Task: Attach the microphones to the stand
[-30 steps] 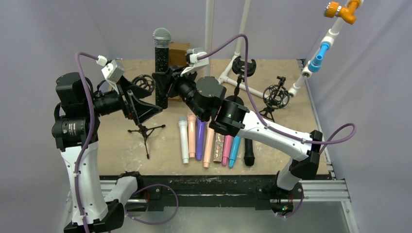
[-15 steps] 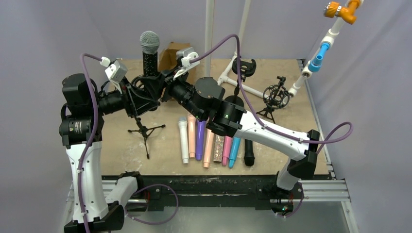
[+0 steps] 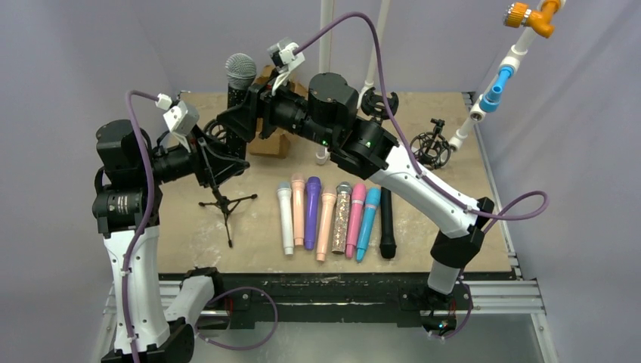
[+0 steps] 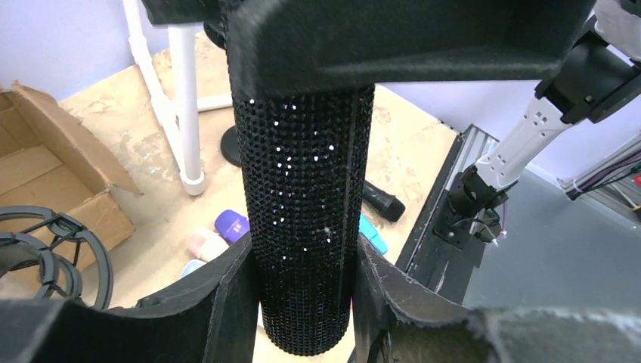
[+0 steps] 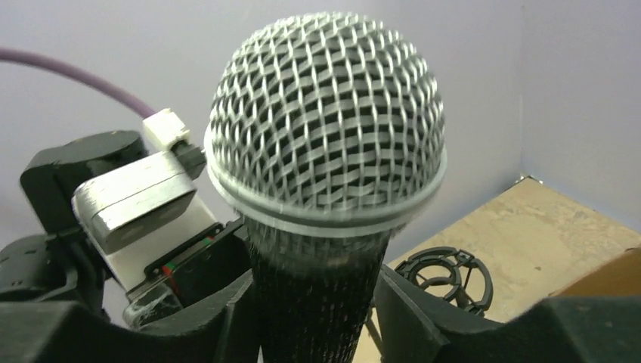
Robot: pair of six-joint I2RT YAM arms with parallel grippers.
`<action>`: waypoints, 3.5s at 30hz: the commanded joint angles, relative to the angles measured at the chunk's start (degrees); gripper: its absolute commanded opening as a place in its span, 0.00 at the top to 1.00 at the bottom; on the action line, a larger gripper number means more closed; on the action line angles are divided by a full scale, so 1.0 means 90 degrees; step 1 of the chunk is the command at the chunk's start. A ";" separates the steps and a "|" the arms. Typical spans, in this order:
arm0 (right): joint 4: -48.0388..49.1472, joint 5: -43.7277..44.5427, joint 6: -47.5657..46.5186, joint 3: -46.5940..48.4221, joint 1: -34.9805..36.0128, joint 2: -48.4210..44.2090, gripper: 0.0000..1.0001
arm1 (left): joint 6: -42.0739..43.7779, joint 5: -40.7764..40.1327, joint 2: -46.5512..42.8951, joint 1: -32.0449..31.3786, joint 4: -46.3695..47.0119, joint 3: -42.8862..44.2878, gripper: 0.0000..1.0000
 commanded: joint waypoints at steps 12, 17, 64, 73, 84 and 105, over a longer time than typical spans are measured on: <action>-0.0400 0.0780 -0.1475 0.1752 -0.0008 0.0846 0.89 | 0.3334 -0.1991 0.1066 0.0978 -0.2696 0.1600 0.00; 0.0514 0.1182 -0.1821 0.1664 0.0002 0.1035 0.92 | 0.4375 -0.2038 0.1549 0.1618 -0.3427 0.1594 0.00; 0.0620 0.0854 -0.2760 0.1672 0.0016 0.1994 1.00 | 0.5954 -0.1851 0.1538 0.1653 -0.3373 -0.0323 0.78; -0.0037 0.0894 -0.2876 0.2046 0.0009 0.2306 1.00 | 0.5910 -0.1872 0.1457 0.1649 -0.3200 -0.0530 0.79; -0.0627 0.0565 -0.2838 0.2033 0.0020 0.2238 1.00 | 0.5621 -0.1956 0.1453 0.1649 -0.2770 -0.0717 0.88; -0.1173 0.0514 -0.2390 0.1751 0.0179 0.2106 1.00 | 0.3462 -0.2679 0.1355 0.1644 -0.0473 -0.1743 0.91</action>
